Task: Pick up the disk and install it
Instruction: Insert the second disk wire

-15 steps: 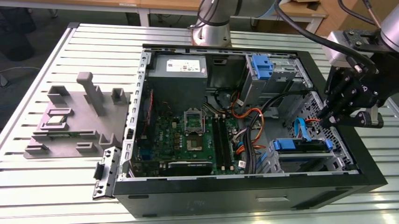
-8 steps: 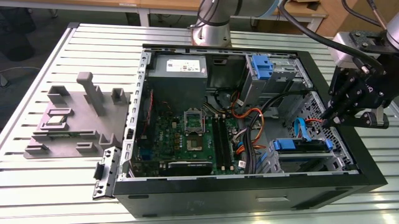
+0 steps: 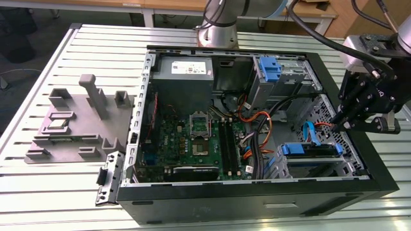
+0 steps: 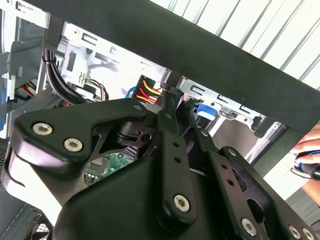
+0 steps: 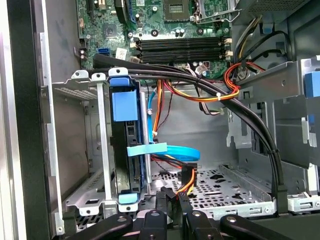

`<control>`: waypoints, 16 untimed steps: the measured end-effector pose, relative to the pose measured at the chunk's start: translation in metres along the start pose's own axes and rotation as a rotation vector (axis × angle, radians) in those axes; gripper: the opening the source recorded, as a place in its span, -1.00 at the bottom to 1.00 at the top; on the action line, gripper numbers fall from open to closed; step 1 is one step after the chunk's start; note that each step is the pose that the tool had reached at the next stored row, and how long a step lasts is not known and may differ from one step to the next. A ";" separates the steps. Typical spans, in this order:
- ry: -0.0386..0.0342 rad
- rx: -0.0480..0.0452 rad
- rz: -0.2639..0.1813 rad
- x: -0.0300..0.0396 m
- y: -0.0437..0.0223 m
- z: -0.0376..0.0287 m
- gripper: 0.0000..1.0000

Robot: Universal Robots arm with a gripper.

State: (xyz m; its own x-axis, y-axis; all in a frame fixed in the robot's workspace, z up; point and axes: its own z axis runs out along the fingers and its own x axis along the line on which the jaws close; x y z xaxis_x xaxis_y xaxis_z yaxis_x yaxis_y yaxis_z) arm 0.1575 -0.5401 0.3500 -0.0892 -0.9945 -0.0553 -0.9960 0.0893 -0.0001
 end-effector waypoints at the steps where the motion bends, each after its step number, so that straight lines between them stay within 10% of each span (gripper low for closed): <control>1: 0.0003 0.0000 0.000 0.0000 0.0000 0.0001 -0.53; 10: 0.0000 0.0000 0.000 0.0006 0.0015 0.0048 -0.53; 16: -0.0008 0.0076 0.000 0.0043 0.0173 0.0050 -0.53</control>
State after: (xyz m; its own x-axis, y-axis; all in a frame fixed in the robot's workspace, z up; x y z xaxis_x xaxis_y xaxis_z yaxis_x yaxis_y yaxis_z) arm 0.1399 -0.5426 0.3448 -0.0887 -0.9945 -0.0561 -0.9960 0.0893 -0.0077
